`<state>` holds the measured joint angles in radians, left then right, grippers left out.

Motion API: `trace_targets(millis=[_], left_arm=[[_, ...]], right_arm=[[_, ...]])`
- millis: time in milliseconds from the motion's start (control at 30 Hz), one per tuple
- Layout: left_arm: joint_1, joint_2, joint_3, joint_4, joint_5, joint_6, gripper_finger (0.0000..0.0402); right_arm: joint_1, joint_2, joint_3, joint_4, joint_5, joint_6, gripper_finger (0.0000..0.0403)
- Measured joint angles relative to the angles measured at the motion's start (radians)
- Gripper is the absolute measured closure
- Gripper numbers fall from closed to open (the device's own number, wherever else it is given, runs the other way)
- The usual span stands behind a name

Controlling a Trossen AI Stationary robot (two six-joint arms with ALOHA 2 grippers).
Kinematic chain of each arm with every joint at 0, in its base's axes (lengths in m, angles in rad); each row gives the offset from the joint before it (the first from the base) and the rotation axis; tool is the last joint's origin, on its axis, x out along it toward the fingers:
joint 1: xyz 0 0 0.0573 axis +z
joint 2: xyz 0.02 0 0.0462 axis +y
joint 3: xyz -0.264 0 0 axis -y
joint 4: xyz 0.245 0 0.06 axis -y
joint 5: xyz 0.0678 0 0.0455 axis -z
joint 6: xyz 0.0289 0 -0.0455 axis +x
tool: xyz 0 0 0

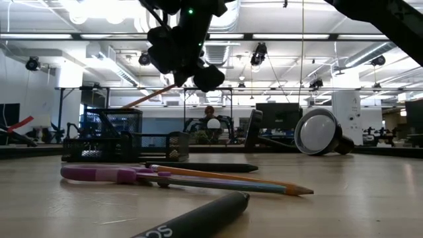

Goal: Pick and place office supplies into organizer
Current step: Put the top yellow pencil into the black desk organizer

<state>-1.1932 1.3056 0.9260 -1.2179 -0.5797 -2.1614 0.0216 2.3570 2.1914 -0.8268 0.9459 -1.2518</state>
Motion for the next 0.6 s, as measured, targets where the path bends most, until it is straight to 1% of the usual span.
trace_targets(millis=[167, 300, 600], left_arm=[[0.0, 0.0, 0.0, 0.0, 0.0, 0.005, 0.0269], [0.0, 0.0, 0.0, 0.0, 0.0, 0.005, 0.0269], [0.0, 0.0, 0.0, -0.002, 0.0, 0.005, 0.0269]], right_arm=[[0.003, 0.0, 0.0, 0.001, -0.054, 0.002, 0.0383], [0.01, 0.0, 0.0, 0.001, -0.064, -0.003, 0.0383], [0.006, 0.001, 0.0, -0.001, 0.021, -0.013, 0.0387]])
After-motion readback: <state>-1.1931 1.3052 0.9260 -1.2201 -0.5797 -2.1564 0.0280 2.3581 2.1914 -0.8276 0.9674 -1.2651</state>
